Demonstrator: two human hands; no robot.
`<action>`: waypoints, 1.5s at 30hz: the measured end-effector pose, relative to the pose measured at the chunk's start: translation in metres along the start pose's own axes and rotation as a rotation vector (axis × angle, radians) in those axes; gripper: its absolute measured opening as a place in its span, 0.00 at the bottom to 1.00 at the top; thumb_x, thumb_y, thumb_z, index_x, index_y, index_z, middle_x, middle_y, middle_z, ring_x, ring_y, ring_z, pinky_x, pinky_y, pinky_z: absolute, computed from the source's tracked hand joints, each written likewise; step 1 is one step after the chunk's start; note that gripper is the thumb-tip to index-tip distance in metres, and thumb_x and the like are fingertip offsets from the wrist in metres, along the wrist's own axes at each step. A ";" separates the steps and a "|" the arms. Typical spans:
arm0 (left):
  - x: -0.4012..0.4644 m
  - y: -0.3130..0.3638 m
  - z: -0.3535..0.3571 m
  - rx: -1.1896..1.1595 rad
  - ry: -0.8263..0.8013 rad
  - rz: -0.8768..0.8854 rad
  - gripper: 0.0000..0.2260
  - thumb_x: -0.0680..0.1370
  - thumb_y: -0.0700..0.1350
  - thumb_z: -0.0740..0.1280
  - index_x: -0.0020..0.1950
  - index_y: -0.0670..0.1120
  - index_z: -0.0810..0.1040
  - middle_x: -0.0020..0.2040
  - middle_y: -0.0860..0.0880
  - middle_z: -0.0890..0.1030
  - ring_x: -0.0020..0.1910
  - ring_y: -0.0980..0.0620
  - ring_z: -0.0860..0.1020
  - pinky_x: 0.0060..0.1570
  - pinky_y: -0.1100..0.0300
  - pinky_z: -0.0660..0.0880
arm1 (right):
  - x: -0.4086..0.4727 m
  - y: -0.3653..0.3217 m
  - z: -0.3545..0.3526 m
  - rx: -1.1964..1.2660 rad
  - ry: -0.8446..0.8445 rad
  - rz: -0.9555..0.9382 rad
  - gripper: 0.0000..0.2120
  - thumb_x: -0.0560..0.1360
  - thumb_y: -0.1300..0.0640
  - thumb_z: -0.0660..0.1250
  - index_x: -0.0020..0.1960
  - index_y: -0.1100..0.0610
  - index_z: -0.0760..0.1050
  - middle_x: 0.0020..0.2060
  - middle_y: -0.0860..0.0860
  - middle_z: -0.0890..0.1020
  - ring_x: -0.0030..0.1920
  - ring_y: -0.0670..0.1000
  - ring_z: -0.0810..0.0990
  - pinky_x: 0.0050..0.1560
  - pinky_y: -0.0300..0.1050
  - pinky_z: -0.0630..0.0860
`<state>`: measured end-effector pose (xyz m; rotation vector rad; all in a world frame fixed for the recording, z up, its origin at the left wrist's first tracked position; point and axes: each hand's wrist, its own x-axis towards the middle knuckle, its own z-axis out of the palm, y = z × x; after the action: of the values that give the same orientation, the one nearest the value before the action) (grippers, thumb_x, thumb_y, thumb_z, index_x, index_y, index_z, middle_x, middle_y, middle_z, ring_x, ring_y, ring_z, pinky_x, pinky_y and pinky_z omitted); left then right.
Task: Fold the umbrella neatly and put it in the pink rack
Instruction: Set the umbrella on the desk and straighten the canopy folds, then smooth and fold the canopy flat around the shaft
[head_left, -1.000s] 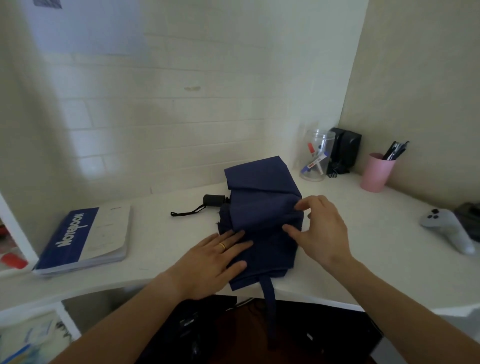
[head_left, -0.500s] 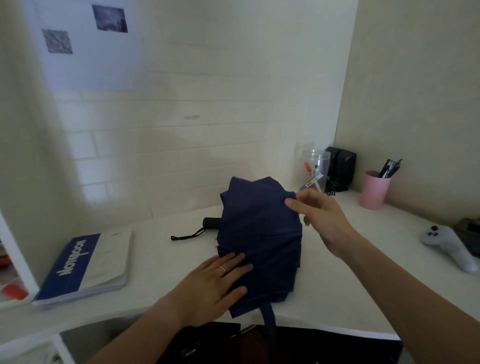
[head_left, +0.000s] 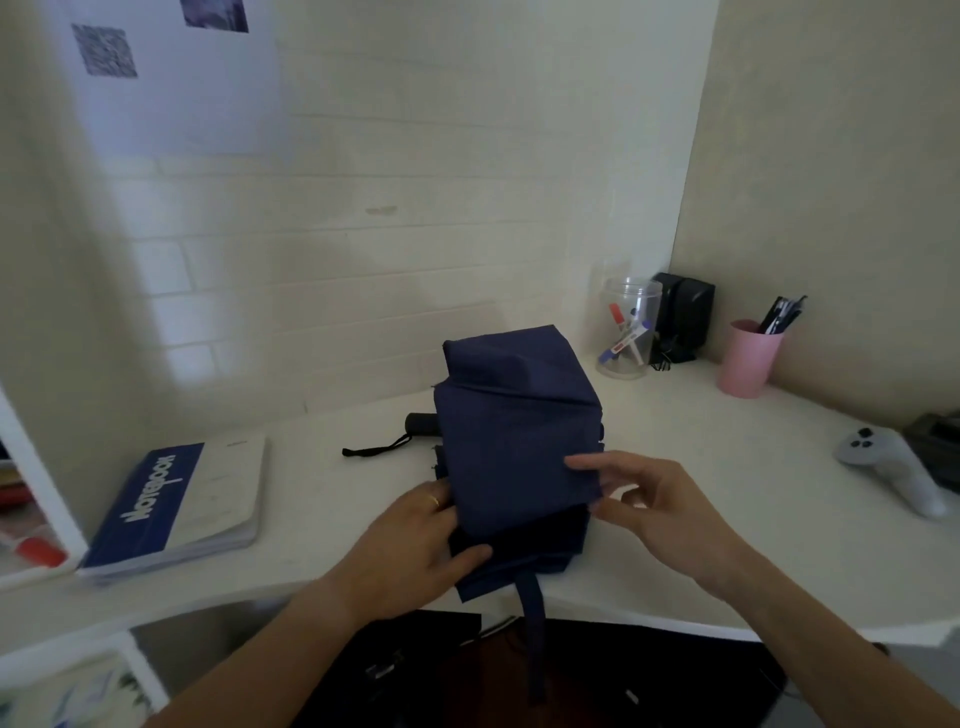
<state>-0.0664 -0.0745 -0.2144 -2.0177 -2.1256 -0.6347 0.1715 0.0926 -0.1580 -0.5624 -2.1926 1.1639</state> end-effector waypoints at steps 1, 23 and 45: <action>-0.002 0.005 -0.003 -0.086 0.069 -0.097 0.21 0.78 0.64 0.66 0.68 0.58 0.76 0.66 0.58 0.75 0.64 0.60 0.72 0.63 0.70 0.67 | -0.003 0.002 0.002 0.032 0.005 0.059 0.20 0.73 0.70 0.72 0.56 0.48 0.85 0.45 0.48 0.85 0.40 0.39 0.80 0.47 0.43 0.74; 0.003 0.050 -0.025 -0.748 0.199 -0.735 0.02 0.74 0.49 0.76 0.44 0.53 0.88 0.44 0.54 0.87 0.44 0.56 0.85 0.48 0.58 0.82 | -0.014 0.020 0.022 -0.186 -0.049 0.273 0.16 0.67 0.62 0.79 0.49 0.45 0.83 0.40 0.51 0.86 0.39 0.50 0.86 0.47 0.42 0.82; 0.026 0.031 -0.003 0.184 -0.170 0.050 0.26 0.85 0.60 0.51 0.79 0.50 0.66 0.79 0.50 0.67 0.77 0.51 0.64 0.78 0.55 0.58 | 0.016 0.046 0.037 -0.958 -0.365 -0.228 0.42 0.77 0.26 0.45 0.83 0.49 0.46 0.82 0.44 0.51 0.81 0.45 0.47 0.81 0.47 0.48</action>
<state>-0.0393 -0.0513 -0.1958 -2.0803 -2.1268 -0.2567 0.1392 0.1044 -0.2082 -0.4568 -2.9835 0.0192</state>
